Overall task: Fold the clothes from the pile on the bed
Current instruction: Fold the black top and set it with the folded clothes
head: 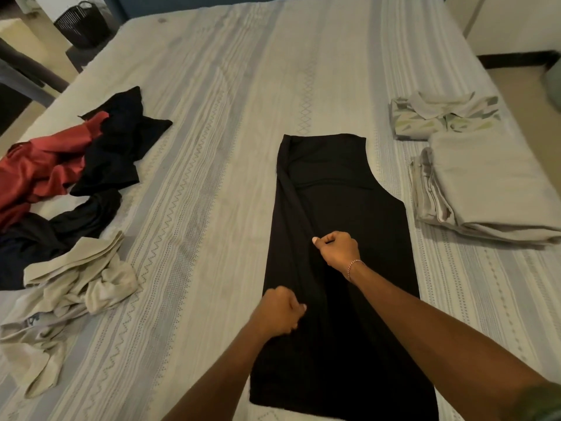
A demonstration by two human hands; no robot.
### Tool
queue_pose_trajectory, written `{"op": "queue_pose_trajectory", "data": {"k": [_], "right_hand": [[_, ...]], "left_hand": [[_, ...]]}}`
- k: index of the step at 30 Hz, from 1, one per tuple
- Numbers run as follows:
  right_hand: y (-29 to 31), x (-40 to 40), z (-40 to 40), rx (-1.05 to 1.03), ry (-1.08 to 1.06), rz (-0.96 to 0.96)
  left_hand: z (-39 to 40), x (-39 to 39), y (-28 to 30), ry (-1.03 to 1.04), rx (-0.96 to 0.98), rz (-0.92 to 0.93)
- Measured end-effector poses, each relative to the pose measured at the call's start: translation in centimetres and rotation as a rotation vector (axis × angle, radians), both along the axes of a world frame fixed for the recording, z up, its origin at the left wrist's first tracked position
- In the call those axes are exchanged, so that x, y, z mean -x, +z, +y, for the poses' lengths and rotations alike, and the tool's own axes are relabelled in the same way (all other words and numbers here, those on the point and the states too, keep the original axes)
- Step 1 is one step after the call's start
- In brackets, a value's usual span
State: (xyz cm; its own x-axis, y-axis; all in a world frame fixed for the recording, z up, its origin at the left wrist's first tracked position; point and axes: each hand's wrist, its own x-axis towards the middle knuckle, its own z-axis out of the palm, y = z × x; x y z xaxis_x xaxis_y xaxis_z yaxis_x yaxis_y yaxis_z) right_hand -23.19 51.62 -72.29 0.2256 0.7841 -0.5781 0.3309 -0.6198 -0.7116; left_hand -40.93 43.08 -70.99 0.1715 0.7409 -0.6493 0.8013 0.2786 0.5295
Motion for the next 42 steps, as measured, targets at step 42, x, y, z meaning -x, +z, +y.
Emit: {"op": "queue_pose_trajectory", "data": {"k": [42], "right_hand": [[-2.0, 2.6, 25.8, -0.381, -0.031, -0.109]], "left_hand": [[35.5, 1.1, -8.5, -0.288, -0.807, 0.116]]}}
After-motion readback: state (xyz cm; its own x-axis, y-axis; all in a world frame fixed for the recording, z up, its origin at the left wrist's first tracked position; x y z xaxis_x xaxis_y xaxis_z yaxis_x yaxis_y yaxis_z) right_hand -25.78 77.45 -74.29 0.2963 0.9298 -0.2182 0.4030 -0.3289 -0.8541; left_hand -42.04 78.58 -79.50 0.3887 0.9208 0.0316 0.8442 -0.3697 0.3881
